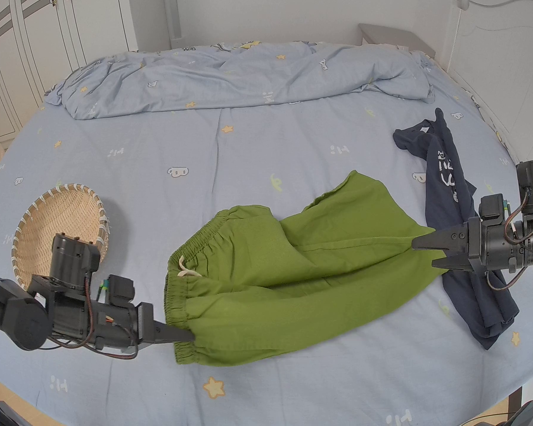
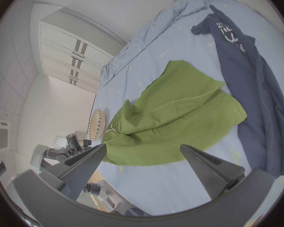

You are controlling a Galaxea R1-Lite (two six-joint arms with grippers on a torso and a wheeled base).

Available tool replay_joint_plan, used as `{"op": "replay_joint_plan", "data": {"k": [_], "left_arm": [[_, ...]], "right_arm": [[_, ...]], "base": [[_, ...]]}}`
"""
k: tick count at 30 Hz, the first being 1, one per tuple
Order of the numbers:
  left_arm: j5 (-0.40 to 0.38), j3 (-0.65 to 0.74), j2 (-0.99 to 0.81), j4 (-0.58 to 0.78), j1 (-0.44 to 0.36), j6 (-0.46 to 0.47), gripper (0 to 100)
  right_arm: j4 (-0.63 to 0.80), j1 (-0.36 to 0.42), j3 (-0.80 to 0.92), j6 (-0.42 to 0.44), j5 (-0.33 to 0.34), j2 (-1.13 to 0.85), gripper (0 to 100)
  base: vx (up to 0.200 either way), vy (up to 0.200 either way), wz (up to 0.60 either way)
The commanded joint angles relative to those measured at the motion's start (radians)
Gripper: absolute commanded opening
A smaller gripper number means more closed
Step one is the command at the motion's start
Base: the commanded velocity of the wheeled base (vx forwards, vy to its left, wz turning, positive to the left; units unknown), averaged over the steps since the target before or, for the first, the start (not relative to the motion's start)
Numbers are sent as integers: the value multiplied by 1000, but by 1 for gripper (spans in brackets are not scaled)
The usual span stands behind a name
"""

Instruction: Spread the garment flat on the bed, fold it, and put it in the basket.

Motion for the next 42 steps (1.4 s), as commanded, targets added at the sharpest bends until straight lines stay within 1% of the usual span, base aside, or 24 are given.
{"op": "replay_joint_plan", "data": {"k": [1,2,3,4,6,10,11,12,13,14,16,18,21,23,24,26,32,42], "left_arm": [[0,2,-170,212,140,45,0],[0,4,-167,261,177,102,0],[-1,4,-161,281,201,136,0],[-1,4,-160,284,204,140,0],[-14,12,-135,301,250,200,0],[-15,19,-101,301,285,258,0],[-15,16,-80,300,301,280,0],[-15,16,-78,300,302,281,0],[-17,10,-60,297,322,295,0],[-17,5,-49,294,336,301,0],[-17,-1,-45,294,342,301,0],[-17,-8,-43,294,344,301,0],[-17,-11,-51,294,342,301,0],[-18,-11,-57,294,339,301,0],[-17,-16,-58,294,339,301,0],[-18,-22,-58,294,339,301,0],[-18,-22,-60,292,339,301,0],[-18,-22,-68,294,335,301,0]], "right_arm": [[74,-141,-40,-7,81,67,100],[79,-151,-34,-16,81,79,100],[85,-154,-27,-22,81,94,100],[85,-156,-25,-22,81,96,100],[86,-162,3,-53,81,143,100],[79,-170,44,-104,90,194,100],[79,-170,47,-131,87,229,100],[79,-170,47,-134,87,232,100],[79,-173,47,-167,88,266,100],[74,-180,46,-193,88,300,100],[65,-188,47,-216,88,326,100],[42,-202,52,-257,88,364,100],[8,-217,67,-282,94,384,100],[-18,-220,76,-285,113,389,100],[-38,-222,84,-285,143,393,100],[-53,-222,90,-285,177,393,100],[-68,-216,90,-286,196,403,100],[-107,-187,93,-283,199,426,100]], "base": [[0,0,0],[0,0,0],[0,0,0],[0,0,0],[0,0,0],[0,0,0],[0,0,0],[0,0,0],[0,0,0],[0,0,0],[0,0,0],[0,0,0],[0,0,0],[0,0,0],[0,0,0],[0,0,0],[0,0,0],[0,0,0]]}}
